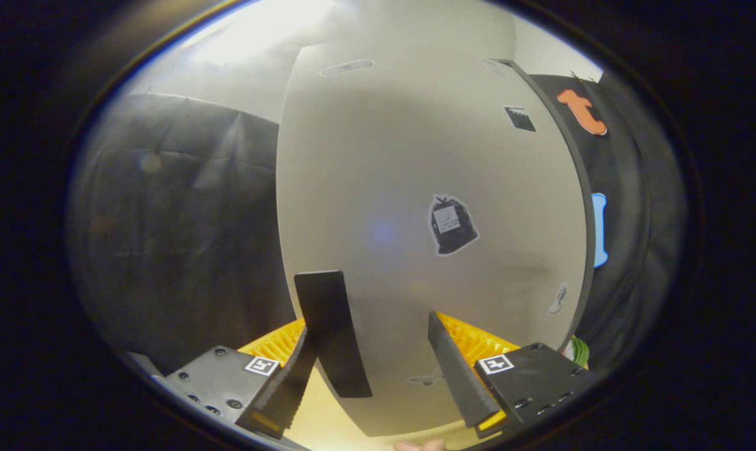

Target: Open the shoe cabinet door, grab the shoes and put them into the shoe cabinet, then close the shoe cabinet door.

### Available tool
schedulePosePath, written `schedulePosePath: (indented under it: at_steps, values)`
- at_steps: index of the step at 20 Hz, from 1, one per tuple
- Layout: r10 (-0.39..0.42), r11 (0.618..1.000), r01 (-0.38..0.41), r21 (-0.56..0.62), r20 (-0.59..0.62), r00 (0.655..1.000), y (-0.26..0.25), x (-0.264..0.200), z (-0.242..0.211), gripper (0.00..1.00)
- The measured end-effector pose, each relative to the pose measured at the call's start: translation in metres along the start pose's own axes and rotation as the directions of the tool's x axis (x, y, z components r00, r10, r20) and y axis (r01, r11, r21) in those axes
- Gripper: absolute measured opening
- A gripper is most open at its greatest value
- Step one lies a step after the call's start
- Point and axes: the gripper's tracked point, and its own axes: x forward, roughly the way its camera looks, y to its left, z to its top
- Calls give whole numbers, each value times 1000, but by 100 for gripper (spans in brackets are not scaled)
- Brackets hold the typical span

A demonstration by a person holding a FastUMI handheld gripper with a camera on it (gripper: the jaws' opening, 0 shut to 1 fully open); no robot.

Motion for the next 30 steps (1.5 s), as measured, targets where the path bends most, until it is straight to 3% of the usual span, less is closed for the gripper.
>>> schedulePosePath:
  at_steps: [12,30]
  values:
    - [-148,989,148,-5,19,989,7,67,-4,99]
    - [-308,951,308,6,40,950,16,83,-9,99]
